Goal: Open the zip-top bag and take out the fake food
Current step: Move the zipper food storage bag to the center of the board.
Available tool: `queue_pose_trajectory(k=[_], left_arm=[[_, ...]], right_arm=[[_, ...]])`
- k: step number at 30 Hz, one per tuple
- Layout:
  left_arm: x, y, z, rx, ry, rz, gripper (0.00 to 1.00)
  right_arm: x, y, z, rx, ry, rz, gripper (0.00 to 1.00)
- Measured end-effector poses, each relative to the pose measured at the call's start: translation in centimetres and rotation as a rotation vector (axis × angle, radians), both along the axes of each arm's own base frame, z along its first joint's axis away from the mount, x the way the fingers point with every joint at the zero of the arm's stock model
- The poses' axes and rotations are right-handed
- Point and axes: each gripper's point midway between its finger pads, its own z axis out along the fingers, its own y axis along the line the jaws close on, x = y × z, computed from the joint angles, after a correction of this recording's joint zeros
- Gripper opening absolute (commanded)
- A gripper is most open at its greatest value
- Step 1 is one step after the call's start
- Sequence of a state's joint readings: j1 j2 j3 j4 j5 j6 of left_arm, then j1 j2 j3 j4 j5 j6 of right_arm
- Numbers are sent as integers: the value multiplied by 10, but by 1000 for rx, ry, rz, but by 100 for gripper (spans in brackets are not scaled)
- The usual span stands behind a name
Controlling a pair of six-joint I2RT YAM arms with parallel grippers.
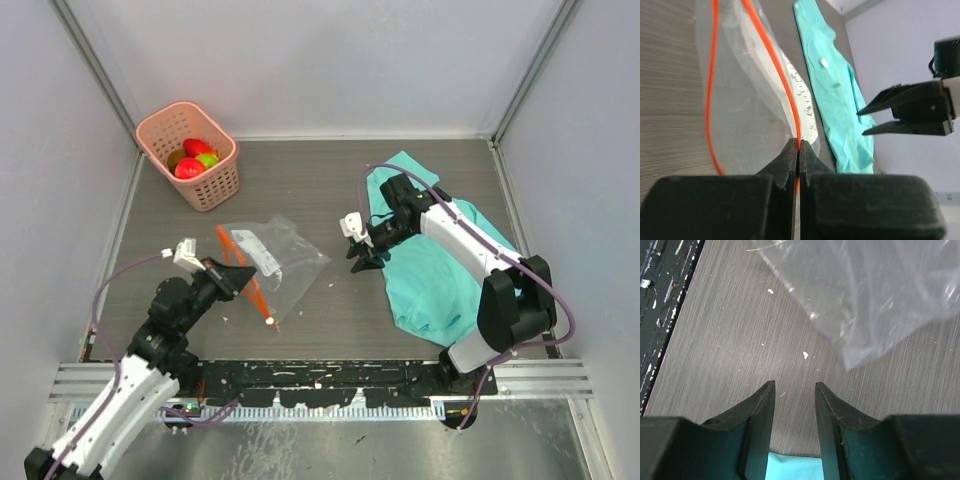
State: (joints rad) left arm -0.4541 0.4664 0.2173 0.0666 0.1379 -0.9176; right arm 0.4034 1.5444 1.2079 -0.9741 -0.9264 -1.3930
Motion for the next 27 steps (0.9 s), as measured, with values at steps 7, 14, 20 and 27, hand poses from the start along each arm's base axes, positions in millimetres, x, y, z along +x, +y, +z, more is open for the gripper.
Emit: queue_pose_trajectory(k=[7, 14, 20, 27], left_arm=[[-7, 54, 16, 135, 16, 232, 0], [-2, 104, 7, 379, 143, 436, 0], [6, 149, 3, 446, 212, 625, 5], [1, 215, -22, 397, 423, 909, 95]], right_arm=[[0, 0, 0, 0, -1, 0, 43], [0, 0, 0, 1, 0, -2, 43], [2, -2, 0, 2, 0, -8, 43], [3, -3, 0, 3, -2, -12, 43]])
